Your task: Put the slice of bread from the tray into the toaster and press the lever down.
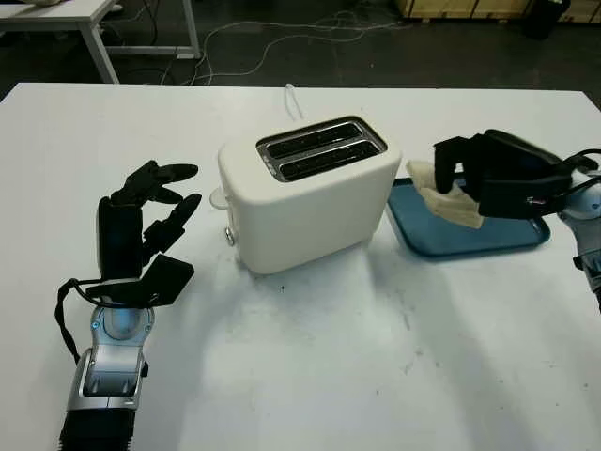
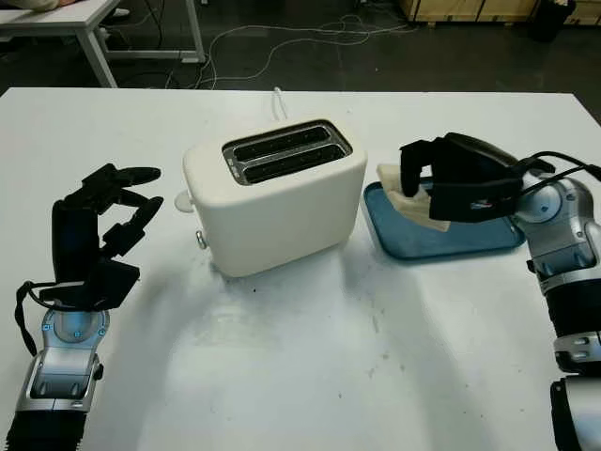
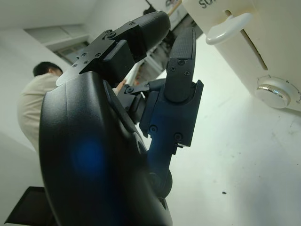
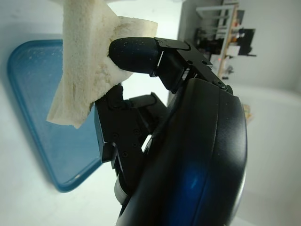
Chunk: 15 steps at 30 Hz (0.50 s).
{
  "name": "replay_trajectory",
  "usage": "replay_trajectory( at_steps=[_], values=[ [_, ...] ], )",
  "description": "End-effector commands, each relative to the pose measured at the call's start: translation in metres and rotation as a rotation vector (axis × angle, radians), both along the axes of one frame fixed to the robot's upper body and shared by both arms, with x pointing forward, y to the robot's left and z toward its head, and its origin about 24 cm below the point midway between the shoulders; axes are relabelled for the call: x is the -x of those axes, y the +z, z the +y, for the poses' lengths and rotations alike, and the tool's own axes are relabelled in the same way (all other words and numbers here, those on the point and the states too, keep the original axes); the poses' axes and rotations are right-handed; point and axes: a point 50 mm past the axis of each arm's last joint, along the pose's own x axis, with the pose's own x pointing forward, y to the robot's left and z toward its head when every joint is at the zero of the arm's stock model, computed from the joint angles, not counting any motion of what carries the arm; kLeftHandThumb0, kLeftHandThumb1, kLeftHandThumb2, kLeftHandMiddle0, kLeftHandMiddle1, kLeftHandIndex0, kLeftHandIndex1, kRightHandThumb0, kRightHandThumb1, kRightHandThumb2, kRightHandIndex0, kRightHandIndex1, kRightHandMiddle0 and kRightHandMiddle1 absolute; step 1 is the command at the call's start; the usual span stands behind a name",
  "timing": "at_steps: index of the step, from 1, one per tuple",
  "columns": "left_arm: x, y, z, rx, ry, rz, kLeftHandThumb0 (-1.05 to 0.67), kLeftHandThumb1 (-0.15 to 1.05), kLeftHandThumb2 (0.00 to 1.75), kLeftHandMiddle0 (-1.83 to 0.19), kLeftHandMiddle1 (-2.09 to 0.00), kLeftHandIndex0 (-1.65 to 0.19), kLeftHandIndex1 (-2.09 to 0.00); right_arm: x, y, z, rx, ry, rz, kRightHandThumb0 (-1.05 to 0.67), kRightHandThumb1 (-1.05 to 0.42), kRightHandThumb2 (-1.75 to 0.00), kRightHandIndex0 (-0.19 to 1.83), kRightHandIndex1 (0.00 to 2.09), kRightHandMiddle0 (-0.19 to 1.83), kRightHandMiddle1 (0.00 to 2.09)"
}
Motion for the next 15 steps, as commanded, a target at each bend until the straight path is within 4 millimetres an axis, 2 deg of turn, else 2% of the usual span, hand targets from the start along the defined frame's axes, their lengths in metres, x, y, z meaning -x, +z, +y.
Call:
replay_trajectory(
  at_steps=[1,4,6,8,10,11,13,15],
  values=[
    [0.001,0.001,0.001,-0.007,0.002,-0.007,-0.48,0.92,0.15,-0.61,-1.26,-0.72,-0.58,0.001,0.012,-0.003,-0.075,-0.003,-0.049,-0.06,-0.92,-0.25,0.92,1.75,0.72,1.74],
    [0.001,0.001,0.001,-0.003,-0.006,-0.009,-0.46,0.92,0.15,-0.61,-1.27,-0.72,-0.58,-0.001,0.024,-0.006,-0.22,0.035,-0.067,0.0,-0.92,-0.29,0.96,1.75,0.79,1.75],
    [0.001,0.001,0.001,0.001,-0.005,-0.005,-0.46,0.92,0.15,-0.6,-1.28,-0.71,-0.59,-0.003,0.032,-0.006,-0.245,0.033,-0.076,0.06,-0.92,-0.27,0.94,1.75,0.79,1.73],
    [0.001,0.001,0.0,-0.002,-0.002,-0.004,-0.46,0.92,0.15,-0.6,-1.28,-0.71,-0.59,-0.003,0.035,-0.004,-0.134,0.038,-0.128,0.1,-0.92,-0.19,0.92,1.69,0.8,1.67],
    [0.002,0.001,0.001,-0.003,-0.001,-0.006,-0.47,0.92,0.15,-0.61,-1.29,-0.71,-0.59,-0.002,0.029,0.0,0.02,0.024,-0.17,0.05,-0.92,-0.06,1.0,1.54,0.91,1.39],
    [0.001,0.001,0.001,-0.003,0.0,-0.007,-0.47,0.92,0.15,-0.61,-1.29,-0.71,-0.59,-0.002,0.025,0.002,0.078,0.019,-0.185,0.04,-0.92,-0.03,0.99,1.54,0.95,1.3],
    [0.001,0.0,0.002,-0.004,0.001,-0.009,-0.47,0.92,0.15,-0.6,-1.28,-0.72,-0.59,-0.002,0.016,0.005,0.173,0.015,-0.202,0.05,-0.9,-0.01,0.91,1.68,0.94,1.3],
    [0.001,0.001,0.002,-0.009,0.003,-0.01,-0.47,0.92,0.15,-0.61,-1.28,-0.72,-0.59,0.0,0.009,0.008,0.299,0.008,-0.203,-0.01,-0.89,0.0,0.9,1.62,0.95,1.2]
  ],
)
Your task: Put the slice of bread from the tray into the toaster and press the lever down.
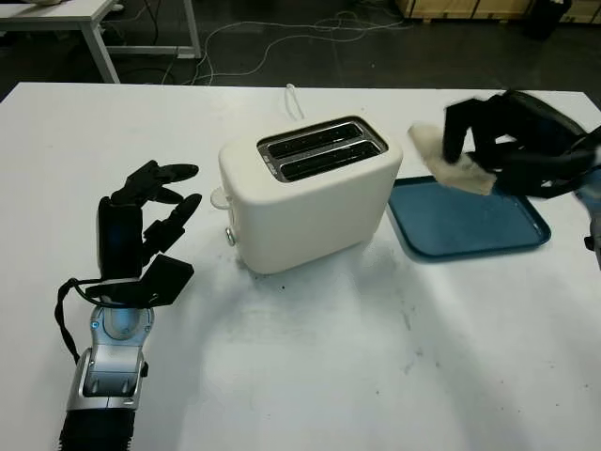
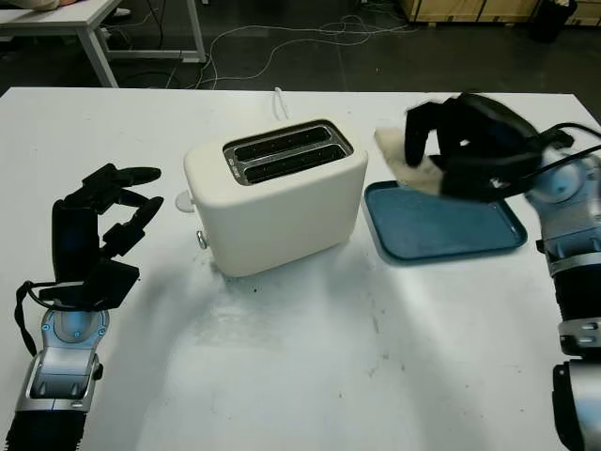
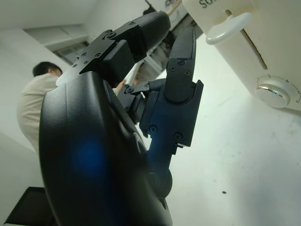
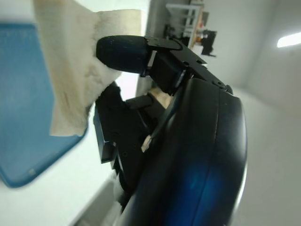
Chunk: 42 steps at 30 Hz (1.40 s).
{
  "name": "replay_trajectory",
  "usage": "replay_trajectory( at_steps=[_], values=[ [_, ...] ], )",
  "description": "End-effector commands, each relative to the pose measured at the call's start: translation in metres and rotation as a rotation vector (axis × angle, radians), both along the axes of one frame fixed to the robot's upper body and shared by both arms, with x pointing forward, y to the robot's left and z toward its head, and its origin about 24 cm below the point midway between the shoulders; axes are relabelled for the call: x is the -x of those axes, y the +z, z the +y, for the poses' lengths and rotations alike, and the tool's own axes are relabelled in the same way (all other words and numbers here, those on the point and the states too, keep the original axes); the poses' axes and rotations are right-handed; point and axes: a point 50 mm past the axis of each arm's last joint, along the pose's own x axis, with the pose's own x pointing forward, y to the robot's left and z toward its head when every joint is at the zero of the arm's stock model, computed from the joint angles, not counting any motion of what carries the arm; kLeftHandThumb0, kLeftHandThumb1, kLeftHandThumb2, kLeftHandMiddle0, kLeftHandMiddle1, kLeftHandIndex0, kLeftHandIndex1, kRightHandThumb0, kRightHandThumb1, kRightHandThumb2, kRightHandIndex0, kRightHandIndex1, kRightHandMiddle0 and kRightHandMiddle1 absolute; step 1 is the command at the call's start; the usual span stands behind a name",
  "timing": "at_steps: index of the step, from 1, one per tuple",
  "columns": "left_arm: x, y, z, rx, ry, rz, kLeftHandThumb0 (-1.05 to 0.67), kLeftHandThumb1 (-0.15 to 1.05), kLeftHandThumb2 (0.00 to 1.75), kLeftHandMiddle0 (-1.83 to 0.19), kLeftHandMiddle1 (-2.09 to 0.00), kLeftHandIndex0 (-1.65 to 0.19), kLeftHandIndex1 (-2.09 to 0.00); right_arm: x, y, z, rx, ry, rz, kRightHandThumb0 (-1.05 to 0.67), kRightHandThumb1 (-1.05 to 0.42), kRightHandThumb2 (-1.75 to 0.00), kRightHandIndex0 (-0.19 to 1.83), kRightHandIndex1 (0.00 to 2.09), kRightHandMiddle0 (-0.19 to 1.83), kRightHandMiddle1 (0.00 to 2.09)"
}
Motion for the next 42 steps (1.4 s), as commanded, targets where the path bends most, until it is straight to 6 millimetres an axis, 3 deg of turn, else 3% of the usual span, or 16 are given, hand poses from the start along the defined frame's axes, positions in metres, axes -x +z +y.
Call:
replay_trajectory(
  at_steps=[1,4,9,14,24,27,28,34,36,38,42],
  values=[
    [0.002,0.001,0.002,-0.012,0.005,-0.01,-0.47,0.92,0.15,-0.61,-1.28,-0.72,-0.59,0.004,-0.006,0.003,0.148,-0.003,-0.009,-0.04,-0.88,0.0,0.9,1.59,0.96,1.15],
    [0.002,0.001,0.003,-0.007,0.002,-0.008,-0.47,0.92,0.16,-0.61,-1.28,-0.71,-0.59,0.007,-0.015,0.007,0.321,0.009,0.007,-0.13,-0.88,0.0,0.94,1.45,1.05,0.91],
    [0.002,0.0,0.002,-0.01,0.014,-0.011,-0.47,0.92,0.15,-0.6,-1.28,-0.72,-0.59,0.015,-0.028,0.011,0.448,0.024,0.039,-0.2,-0.87,0.0,1.0,1.34,1.13,0.78],
    [0.002,0.0,0.003,-0.012,0.014,-0.009,-0.47,0.92,0.16,-0.6,-1.27,-0.72,-0.59,0.022,-0.036,0.007,0.522,0.014,0.068,-0.24,-0.89,-0.01,0.89,1.56,1.04,0.96],
    [0.003,0.0,0.001,-0.004,0.013,-0.004,-0.48,0.92,0.16,-0.61,-1.27,-0.71,-0.59,0.031,-0.042,0.011,0.536,0.001,0.188,-0.26,-0.92,-0.07,0.87,1.52,0.99,0.96],
    [0.003,0.0,0.002,-0.006,0.012,-0.007,-0.47,0.92,0.15,-0.61,-1.27,-0.72,-0.6,0.032,-0.053,0.014,0.561,0.019,0.217,-0.28,-0.92,-0.08,0.97,1.2,1.15,0.54],
    [0.003,0.0,0.002,-0.004,0.011,-0.008,-0.46,0.92,0.15,-0.6,-1.27,-0.72,-0.6,0.032,-0.058,0.015,0.56,0.027,0.223,-0.27,-0.92,-0.06,0.99,1.19,1.21,0.44],
    [0.003,0.0,0.002,-0.009,0.017,-0.01,-0.47,0.92,0.15,-0.61,-1.28,-0.72,-0.6,0.028,-0.08,0.017,0.516,0.036,0.272,-0.3,-0.91,-0.03,0.92,1.25,1.2,0.3],
    [0.003,0.0,0.002,-0.002,0.017,-0.01,-0.47,0.92,0.15,-0.62,-1.29,-0.72,-0.6,0.028,-0.08,0.017,0.494,0.037,0.272,-0.32,-0.86,-0.01,0.9,1.18,1.17,0.19],
    [0.003,0.0,0.003,-0.003,0.014,-0.011,-0.46,0.92,0.15,-0.61,-1.29,-0.72,-0.6,0.029,-0.08,0.017,0.494,0.032,0.285,-0.34,-0.81,0.0,0.86,0.74,1.06,0.05],
    [0.003,-0.001,0.003,-0.006,0.009,-0.009,-0.47,0.92,0.15,-0.6,-1.29,-0.72,-0.61,0.03,-0.08,0.019,0.516,0.018,0.348,-0.34,-0.79,0.0,0.72,0.26,0.87,0.0]
  ],
)
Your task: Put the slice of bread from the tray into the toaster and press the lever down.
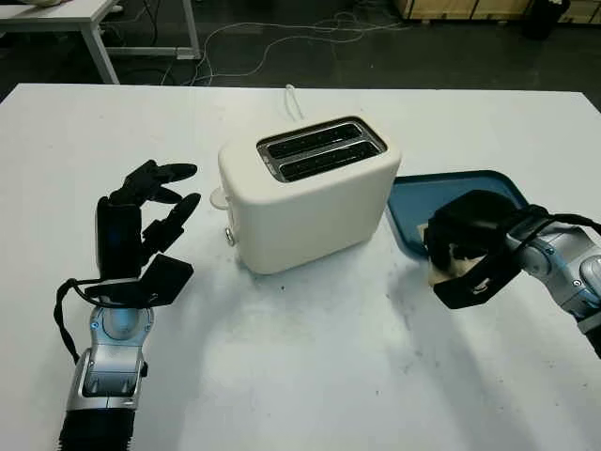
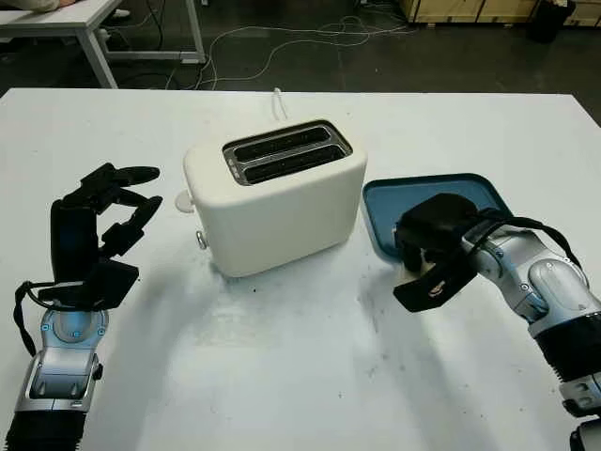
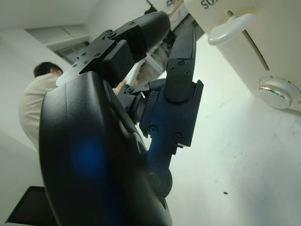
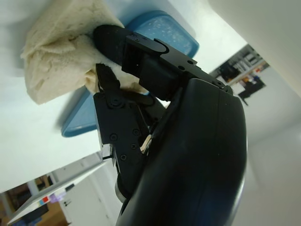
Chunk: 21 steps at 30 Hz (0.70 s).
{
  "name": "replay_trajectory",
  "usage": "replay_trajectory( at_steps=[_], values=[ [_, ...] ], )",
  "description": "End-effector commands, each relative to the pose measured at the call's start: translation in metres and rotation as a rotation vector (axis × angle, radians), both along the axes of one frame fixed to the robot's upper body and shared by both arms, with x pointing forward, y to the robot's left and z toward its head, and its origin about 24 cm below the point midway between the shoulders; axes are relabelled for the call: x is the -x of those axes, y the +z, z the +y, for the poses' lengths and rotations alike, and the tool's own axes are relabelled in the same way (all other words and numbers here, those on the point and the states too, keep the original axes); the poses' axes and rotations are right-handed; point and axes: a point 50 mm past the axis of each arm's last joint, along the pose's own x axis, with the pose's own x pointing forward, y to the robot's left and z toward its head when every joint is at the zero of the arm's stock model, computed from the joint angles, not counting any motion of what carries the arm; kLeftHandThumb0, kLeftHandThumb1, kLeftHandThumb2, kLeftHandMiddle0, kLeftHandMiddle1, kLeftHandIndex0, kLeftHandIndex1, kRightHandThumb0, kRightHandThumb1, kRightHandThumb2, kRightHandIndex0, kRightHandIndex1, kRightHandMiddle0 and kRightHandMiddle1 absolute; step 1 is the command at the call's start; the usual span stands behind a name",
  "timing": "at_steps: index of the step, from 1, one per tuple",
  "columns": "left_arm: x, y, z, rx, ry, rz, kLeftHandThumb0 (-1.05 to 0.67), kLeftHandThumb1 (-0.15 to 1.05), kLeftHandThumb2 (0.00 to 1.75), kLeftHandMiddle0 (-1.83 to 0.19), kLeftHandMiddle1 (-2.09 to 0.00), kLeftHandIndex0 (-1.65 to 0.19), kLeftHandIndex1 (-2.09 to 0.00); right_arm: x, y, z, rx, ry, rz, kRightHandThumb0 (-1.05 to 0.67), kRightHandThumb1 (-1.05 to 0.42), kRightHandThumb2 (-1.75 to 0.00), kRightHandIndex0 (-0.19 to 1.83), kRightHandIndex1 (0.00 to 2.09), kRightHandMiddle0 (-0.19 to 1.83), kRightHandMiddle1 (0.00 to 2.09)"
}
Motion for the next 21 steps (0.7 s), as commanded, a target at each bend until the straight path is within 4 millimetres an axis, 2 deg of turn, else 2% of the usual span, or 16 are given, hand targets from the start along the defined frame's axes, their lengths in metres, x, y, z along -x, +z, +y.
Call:
replay_trajectory(
  at_steps=[1,5,12,17,21],
  values=[
    [0.003,-0.001,0.002,-0.012,0.006,-0.006,-0.47,0.92,0.15,-0.6,-1.28,-0.72,-0.61,0.002,-0.008,0.004,-0.014,-0.006,0.047,-0.34,-0.78,0.0,0.7,0.19,0.84,0.0],
    [0.003,-0.001,0.001,-0.009,0.012,-0.006,-0.46,0.92,0.15,-0.62,-1.26,-0.72,-0.61,0.003,-0.007,0.005,-0.011,0.016,0.031,-0.28,-0.75,0.0,0.73,0.12,0.78,0.0],
    [0.003,0.0,0.001,-0.009,0.011,0.001,-0.46,0.92,0.16,-0.61,-1.27,-0.71,-0.6,0.005,0.002,0.009,-0.018,0.053,-0.035,-0.14,-0.69,0.0,0.87,0.19,0.88,0.03],
    [0.002,-0.001,0.001,-0.002,0.001,-0.006,-0.47,0.92,0.15,-0.62,-1.28,-0.71,-0.61,0.008,0.021,0.01,-0.052,0.05,-0.108,-0.09,-0.7,0.0,0.86,0.19,0.94,0.04],
    [0.002,-0.001,0.001,-0.002,0.0,-0.002,-0.47,0.92,0.15,-0.62,-1.28,-0.71,-0.61,0.009,0.049,0.01,-0.117,0.037,-0.142,-0.08,-0.71,-0.01,0.84,0.16,0.93,0.02]
  ],
)
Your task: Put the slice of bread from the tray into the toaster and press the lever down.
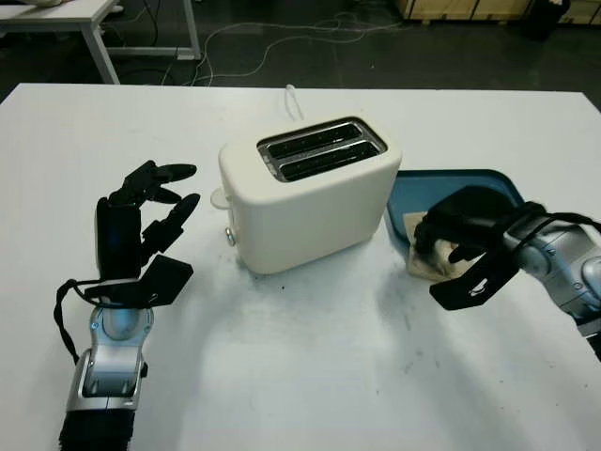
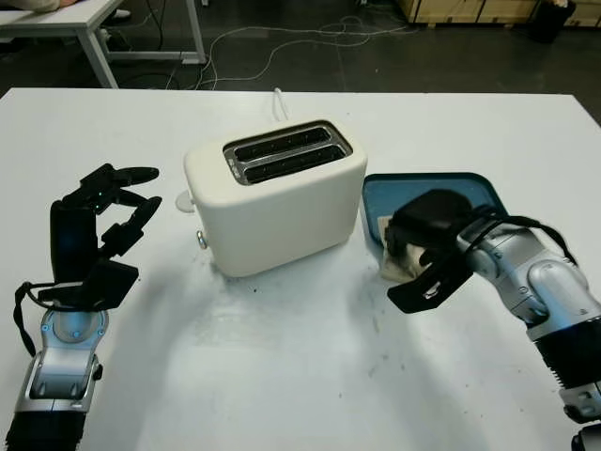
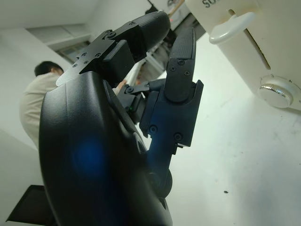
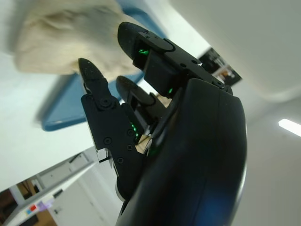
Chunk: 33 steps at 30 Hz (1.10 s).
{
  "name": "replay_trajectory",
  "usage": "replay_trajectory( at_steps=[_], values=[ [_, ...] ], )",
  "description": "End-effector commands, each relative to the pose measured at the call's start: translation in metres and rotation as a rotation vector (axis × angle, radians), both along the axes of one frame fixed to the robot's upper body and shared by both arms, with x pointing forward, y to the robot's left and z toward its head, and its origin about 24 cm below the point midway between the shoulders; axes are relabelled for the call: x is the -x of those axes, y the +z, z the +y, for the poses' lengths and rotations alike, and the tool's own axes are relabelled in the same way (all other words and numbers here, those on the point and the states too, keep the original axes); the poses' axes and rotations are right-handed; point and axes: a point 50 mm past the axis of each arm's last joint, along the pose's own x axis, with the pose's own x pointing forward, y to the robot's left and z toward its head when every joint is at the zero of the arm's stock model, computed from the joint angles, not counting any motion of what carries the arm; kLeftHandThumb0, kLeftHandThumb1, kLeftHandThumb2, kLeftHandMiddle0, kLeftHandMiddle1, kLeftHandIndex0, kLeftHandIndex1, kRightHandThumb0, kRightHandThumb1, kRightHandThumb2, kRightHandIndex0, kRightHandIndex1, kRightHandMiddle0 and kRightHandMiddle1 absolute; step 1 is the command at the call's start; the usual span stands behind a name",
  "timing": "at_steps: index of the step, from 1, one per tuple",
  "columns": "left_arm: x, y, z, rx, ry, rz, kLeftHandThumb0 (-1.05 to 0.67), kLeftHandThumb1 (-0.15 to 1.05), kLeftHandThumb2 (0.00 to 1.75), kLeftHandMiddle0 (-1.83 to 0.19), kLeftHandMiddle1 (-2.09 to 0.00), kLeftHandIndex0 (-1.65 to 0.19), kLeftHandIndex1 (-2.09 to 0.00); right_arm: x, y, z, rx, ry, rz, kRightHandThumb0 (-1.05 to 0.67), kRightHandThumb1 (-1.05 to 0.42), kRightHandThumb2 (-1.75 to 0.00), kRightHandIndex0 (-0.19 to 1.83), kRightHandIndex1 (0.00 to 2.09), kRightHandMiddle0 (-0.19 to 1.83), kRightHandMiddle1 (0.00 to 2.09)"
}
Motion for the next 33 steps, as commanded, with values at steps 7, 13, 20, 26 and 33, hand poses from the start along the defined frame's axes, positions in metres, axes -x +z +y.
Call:
replay_trajectory(
  at_steps=[7,13,20,26,33],
  values=[
    [0.001,0.0,-0.001,-0.007,-0.006,-0.003,-0.47,0.92,0.15,-0.61,-1.28,-0.72,-0.61,-0.008,0.059,-0.012,-0.269,-0.064,-0.055,-0.07,-0.7,0.0,0.85,0.14,0.98,0.03],
    [0.001,0.0,-0.001,-0.021,0.004,-0.005,-0.47,0.92,0.15,-0.62,-1.29,-0.72,-0.61,-0.021,0.057,-0.019,-0.306,-0.061,-0.053,-0.1,-0.66,0.0,1.03,0.24,1.07,0.06],
    [0.001,0.0,-0.001,-0.001,-0.009,-0.005,-0.46,0.92,0.15,-0.62,-1.3,-0.72,-0.61,-0.036,0.049,-0.031,-0.334,-0.118,-0.001,-0.22,-0.63,0.0,1.0,0.2,0.95,0.0],
    [0.002,0.0,0.0,-0.004,-0.006,-0.001,-0.47,0.92,0.15,-0.62,-1.29,-0.72,-0.61,-0.064,0.055,-0.039,-0.358,-0.203,0.098,-0.35,-0.58,0.0,0.92,0.1,0.84,0.0],
    [0.002,-0.001,0.0,-0.008,-0.001,-0.002,-0.47,0.92,0.15,-0.61,-1.29,-0.72,-0.61,-0.086,0.045,-0.034,-0.34,-0.27,0.178,-0.39,-0.59,-0.01,0.77,0.01,0.66,0.0]
  ],
)
